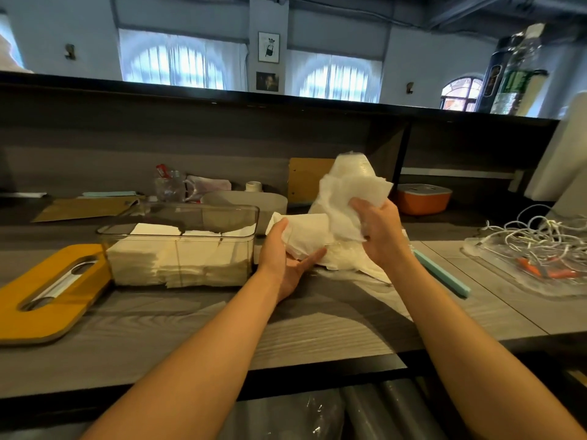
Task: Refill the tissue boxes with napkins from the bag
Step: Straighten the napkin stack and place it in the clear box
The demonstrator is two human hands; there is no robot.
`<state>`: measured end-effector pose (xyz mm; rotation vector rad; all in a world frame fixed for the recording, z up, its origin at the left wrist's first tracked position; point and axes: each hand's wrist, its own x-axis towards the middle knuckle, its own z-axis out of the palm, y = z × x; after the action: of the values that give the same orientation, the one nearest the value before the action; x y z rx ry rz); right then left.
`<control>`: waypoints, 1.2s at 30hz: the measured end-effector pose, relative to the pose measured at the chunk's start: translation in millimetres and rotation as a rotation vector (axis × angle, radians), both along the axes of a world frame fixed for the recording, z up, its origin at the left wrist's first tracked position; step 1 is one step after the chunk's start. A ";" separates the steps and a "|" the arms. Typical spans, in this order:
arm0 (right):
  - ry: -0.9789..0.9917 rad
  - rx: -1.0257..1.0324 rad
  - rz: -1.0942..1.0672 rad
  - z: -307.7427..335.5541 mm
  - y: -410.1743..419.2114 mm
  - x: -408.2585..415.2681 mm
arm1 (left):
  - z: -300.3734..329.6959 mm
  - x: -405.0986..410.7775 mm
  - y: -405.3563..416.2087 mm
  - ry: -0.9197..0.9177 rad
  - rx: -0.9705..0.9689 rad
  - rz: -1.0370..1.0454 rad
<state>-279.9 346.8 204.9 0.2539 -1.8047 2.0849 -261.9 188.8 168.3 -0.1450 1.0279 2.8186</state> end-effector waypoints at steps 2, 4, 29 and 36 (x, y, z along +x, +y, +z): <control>0.076 0.276 -0.078 -0.7 -6.2 -0.6 | -2.5 0.4 0.9 0.028 -0.077 -0.061; 0.133 0.476 -0.085 -5.4 -9.2 -2.6 | -2.9 2.9 3.2 0.076 -0.169 -0.117; -0.049 0.598 -0.070 -18.7 -24.4 -11.8 | -4.9 2.9 11.5 0.204 -0.274 -0.036; -0.049 0.454 -0.055 -14.2 -17.1 -9.7 | -3.2 3.0 11.6 0.149 -0.227 -0.051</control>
<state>-289.6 329.7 190.7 0.2676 -2.2717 1.6335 -258.9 200.4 165.1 0.0695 1.3620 2.6934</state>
